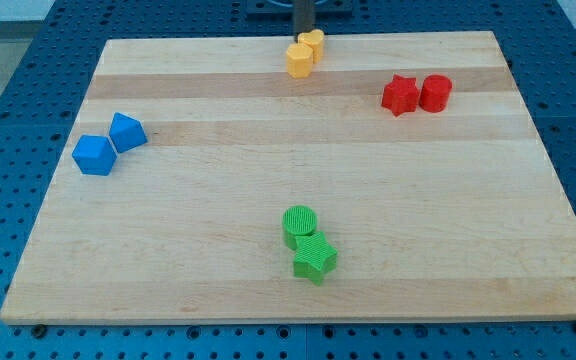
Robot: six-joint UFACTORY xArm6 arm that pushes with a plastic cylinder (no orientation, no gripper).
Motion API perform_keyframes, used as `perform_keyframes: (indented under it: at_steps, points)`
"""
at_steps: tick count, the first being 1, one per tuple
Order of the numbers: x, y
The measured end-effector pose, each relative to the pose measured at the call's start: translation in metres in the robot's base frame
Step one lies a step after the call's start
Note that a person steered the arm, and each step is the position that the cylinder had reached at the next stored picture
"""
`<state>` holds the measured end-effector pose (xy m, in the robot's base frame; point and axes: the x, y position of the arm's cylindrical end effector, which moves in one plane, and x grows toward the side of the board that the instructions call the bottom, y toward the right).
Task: Put the heart below the hexagon
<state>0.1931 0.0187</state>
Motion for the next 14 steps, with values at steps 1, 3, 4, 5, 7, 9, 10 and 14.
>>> perform_keyframes:
  at_steps: [1, 3, 4, 5, 7, 9, 10, 14]
  points:
    - [-0.001, 0.025]
    - [0.0, 0.039]
    - [0.0, 0.022]
    - [0.001, 0.015]
    - [0.015, 0.015]
    - [0.042, 0.015]
    - [0.058, 0.015]
    - [0.099, 0.024]
